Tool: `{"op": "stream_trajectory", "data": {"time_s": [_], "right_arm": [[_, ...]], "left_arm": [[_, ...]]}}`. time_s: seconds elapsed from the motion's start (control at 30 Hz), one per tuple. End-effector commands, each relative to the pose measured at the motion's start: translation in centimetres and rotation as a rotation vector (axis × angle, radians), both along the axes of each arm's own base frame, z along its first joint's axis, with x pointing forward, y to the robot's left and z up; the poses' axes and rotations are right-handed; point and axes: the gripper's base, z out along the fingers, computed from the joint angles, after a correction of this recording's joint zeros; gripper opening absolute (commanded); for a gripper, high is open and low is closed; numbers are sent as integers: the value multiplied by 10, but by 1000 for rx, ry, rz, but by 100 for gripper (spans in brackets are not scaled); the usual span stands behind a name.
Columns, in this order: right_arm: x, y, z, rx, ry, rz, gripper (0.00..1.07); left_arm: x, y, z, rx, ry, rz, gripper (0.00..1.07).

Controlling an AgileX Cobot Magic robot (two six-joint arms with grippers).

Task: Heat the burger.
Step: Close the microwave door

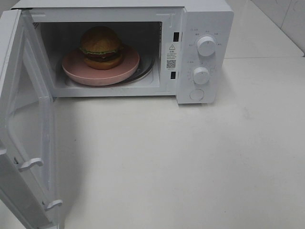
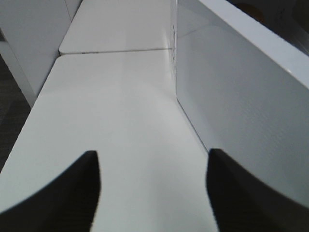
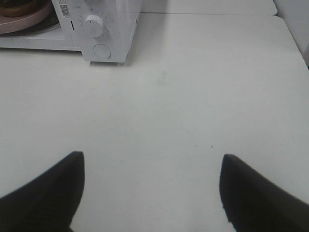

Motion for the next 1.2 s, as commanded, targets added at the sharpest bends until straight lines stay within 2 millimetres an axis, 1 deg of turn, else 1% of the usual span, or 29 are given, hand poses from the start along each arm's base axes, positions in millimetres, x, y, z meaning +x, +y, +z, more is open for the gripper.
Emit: {"op": "stream_trajectory", "data": {"time_s": [0.03, 0.07, 0.1, 0.13, 0.17, 0.2, 0.23, 0.27, 0.33, 0.43, 0.47, 0.53, 0.6, 0.67, 0.7, 0.8, 0.87, 0.97, 1.03, 1.07, 1.13, 1.17, 1.2], "right_arm": [[-4, 0, 0, 4, -34, -6, 75], [-4, 0, 0, 4, -34, -6, 75], [-4, 0, 0, 4, -34, -6, 75], [-4, 0, 0, 4, -34, -6, 75], [-4, 0, 0, 4, -34, -6, 75], [-4, 0, 0, 4, -34, -6, 75], [-4, 0, 0, 4, -34, -6, 75], [-4, 0, 0, 4, -34, -6, 75], [-4, 0, 0, 4, -34, -6, 75], [-4, 0, 0, 4, -34, -6, 75], [-4, 0, 0, 4, -34, -6, 75], [-4, 0, 0, 4, -34, -6, 75], [-4, 0, 0, 4, -34, -6, 75], [-4, 0, 0, 4, -34, -6, 75], [-4, 0, 0, 4, -34, -6, 75], [-4, 0, 0, 4, -34, -6, 75], [-4, 0, 0, 4, -34, -6, 75], [-4, 0, 0, 4, -34, -6, 75], [-4, 0, 0, 4, -34, -6, 75], [-4, 0, 0, 4, -34, -6, 75], [-4, 0, 0, 4, -34, -6, 75], [-4, 0, 0, 4, -34, -6, 75], [-4, 0, 0, 4, -34, -6, 75]], "left_arm": [[14, 1, 9, -10, -62, 4, 19], [14, 1, 9, -10, -62, 4, 19], [24, 2, 9, -10, -56, 7, 2], [28, 2, 9, -8, -51, 8, 0], [28, 2, 9, -8, -51, 8, 0], [38, 3, 8, -9, -47, 12, 0], [43, 3, 7, -11, -47, 13, 0], [43, 3, 7, -11, -47, 13, 0], [64, 4, 0, -14, -89, 22, 0], [68, 5, -2, -10, -106, 24, 0], [77, 6, -8, 11, -147, 26, 0], [81, 6, -11, 13, -171, 31, 0], [94, 9, -28, -17, -246, 58, 0], [95, 9, -31, -22, -261, 65, 0], [98, 10, -40, -29, -293, 79, 0], [99, 11, -45, -37, -298, 86, 0], [104, 12, -64, -88, -266, 109, 0], [105, 12, -68, -93, -262, 110, 0], [114, 9, -72, -75, -246, 67, 0], [114, 9, -72, -75, -246, 67, 0], [122, 2, -78, -49, -213, -17, 0], [122, 2, -78, -49, -213, -17, 0], [124, -1, -80, -37, -207, -60, 0]]}}
